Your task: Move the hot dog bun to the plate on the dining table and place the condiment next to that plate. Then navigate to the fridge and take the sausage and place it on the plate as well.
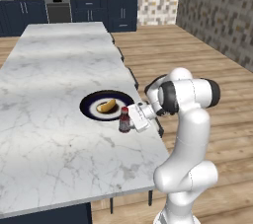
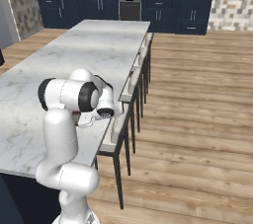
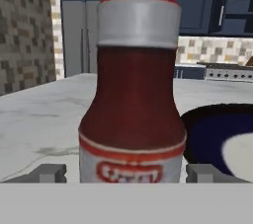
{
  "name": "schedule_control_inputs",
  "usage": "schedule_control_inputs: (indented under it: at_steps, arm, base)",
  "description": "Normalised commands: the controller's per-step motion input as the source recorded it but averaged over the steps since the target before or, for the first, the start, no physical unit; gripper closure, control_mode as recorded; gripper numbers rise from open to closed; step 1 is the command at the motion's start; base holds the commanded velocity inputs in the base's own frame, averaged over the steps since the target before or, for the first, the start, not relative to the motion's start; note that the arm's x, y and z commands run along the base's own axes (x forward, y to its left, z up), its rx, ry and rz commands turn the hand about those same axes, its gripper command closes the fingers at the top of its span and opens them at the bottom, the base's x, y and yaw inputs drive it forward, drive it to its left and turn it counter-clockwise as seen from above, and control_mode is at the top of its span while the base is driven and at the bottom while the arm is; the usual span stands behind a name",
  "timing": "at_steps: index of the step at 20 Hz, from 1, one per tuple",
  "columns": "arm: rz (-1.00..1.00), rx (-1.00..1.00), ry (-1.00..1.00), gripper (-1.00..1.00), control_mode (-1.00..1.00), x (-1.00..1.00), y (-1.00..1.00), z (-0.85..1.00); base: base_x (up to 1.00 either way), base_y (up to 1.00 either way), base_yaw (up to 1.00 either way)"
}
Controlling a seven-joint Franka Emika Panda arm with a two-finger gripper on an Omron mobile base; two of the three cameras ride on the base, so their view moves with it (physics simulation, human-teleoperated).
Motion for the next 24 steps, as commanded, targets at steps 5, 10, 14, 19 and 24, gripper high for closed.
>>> schedule_control_inputs:
  at_steps: [5, 10, 14, 19, 24]
  arm:
    - [-0.01, 0.0, -0.04, -1.0, -1.0, -0.33, -0.02, 0.16]
    - [-0.04, 0.0, -0.05, -1.0, -1.0, -0.34, -0.19, 0.27]
    - [-0.03, 0.01, -0.01, -1.0, -1.0, -0.12, -0.3, 0.31]
    - [-0.03, 0.0, 0.0, -1.0, -1.0, 0.03, -0.25, 0.19]
    - [-0.03, 0.0, 0.0, -1.0, -1.0, 0.01, -0.2, 0.19]
  base:
    - [0.0, 0.0, 0.0]
    - [0.0, 0.0, 0.0]
    - [0.0, 0.0, 0.0]
    - [0.0, 0.0, 0.0]
    - [0.0, 0.0, 0.0]
